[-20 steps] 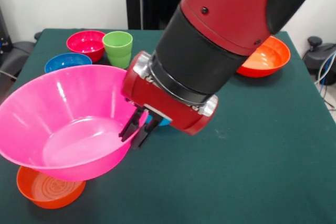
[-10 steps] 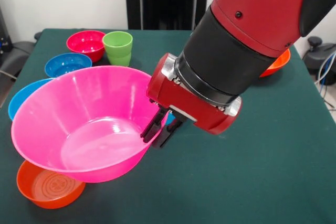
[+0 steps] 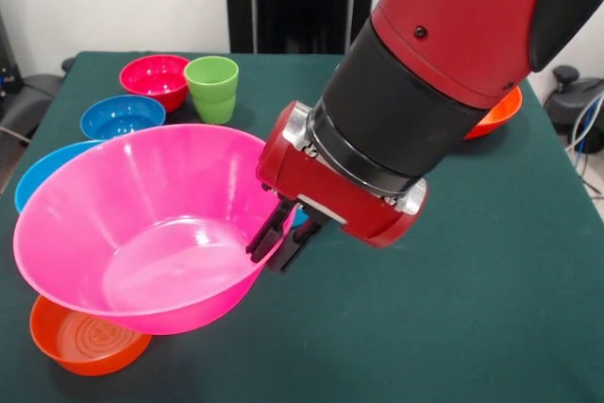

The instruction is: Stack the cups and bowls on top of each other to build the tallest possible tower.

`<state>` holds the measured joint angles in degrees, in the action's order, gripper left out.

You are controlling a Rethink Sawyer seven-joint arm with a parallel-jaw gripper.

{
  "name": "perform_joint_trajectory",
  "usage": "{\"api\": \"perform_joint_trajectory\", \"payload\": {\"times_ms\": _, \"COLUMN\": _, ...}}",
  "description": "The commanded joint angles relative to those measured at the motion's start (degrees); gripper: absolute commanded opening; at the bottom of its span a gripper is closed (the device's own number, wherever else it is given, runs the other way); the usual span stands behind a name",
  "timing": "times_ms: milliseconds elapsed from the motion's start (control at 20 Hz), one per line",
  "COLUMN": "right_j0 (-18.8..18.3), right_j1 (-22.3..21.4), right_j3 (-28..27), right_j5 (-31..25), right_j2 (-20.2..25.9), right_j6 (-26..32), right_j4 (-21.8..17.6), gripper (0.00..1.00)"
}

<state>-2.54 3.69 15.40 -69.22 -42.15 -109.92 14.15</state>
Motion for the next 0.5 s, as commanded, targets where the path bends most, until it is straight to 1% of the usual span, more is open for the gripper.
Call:
{"api": "perform_joint_trajectory", "payload": {"times_ms": 50, "right_j0": -1.54, "right_j1": 3.15, "right_j3": -1.03, "right_j5": 2.67, "right_j2": 1.89, "right_j6": 14.38, "right_j4": -5.11, "gripper": 0.00}}
{"api": "perform_joint_trajectory", "payload": {"times_ms": 500, "right_j0": -3.00, "right_j1": 3.80, "right_j3": -2.81, "right_j5": 3.26, "right_j2": 1.63, "right_j6": 16.45, "right_j4": -4.62, "gripper": 0.00}}
